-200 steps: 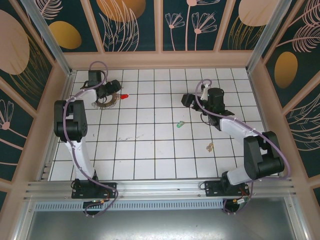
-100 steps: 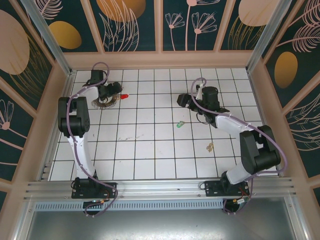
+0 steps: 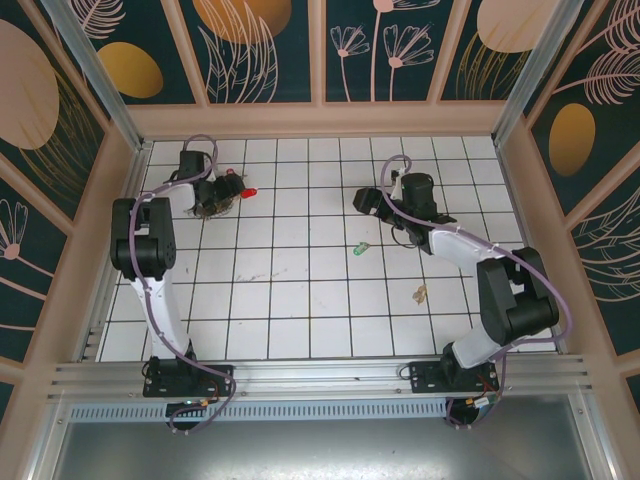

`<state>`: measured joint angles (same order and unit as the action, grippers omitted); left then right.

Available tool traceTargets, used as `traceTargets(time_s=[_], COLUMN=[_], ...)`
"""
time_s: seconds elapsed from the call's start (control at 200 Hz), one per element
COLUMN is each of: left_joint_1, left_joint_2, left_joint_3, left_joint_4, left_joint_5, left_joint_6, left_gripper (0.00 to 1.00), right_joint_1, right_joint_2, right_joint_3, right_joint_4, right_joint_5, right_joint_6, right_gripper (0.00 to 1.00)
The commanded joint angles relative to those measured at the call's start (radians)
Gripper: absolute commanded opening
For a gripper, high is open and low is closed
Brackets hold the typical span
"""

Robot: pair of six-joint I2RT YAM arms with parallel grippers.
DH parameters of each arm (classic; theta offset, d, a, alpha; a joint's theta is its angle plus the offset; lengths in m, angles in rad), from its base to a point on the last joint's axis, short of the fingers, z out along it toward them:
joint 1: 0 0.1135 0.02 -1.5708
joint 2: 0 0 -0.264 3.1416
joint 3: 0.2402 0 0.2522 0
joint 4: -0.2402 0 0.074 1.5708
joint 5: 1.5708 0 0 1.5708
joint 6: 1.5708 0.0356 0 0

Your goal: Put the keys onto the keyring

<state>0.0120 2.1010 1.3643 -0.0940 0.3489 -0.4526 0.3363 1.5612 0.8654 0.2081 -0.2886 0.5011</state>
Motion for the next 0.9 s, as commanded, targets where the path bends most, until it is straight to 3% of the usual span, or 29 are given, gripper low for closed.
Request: traceTargets(time_s=[0.0,0.235,0.375,0.51,0.896], left_joint_1=[-0.010,-0.052,-0.123,-0.198,-0.385], left_joint_2=[-0.051,-0.150,-0.195,-0.237,-0.352], left_joint_3=[-0.079,-0.221,-0.326,-0.450,-0.543], left_joint_4=[-0.032,0.000,0.032,0.124,0.116], left_joint_5=[0.078,0.139,0.151,0.213,0.315], left_joint_6=[-0.033,-0.046,-0.058,-0.120,-0.095], left_gripper=[0.73,0.67,0.67,0.60,0.56], right_joint_1=[0.012,0.023,0.030,0.038,0.072], right_joint_2=[0.020,0.043,0.058,0.070,0.115], right_joint_3=[0.031,0.039,0.053,0.063,0.090], right_joint_4=[-0.013,-0.010,-0.019,-0.024,-0.039], right_joint_5=[0.008,0.001,-0.003,-0.005,-0.067], right_joint_6=[0.014,0.020,0.023,0.022,0.002], right_gripper=[0.90,0.90,0.91,0.90,0.81])
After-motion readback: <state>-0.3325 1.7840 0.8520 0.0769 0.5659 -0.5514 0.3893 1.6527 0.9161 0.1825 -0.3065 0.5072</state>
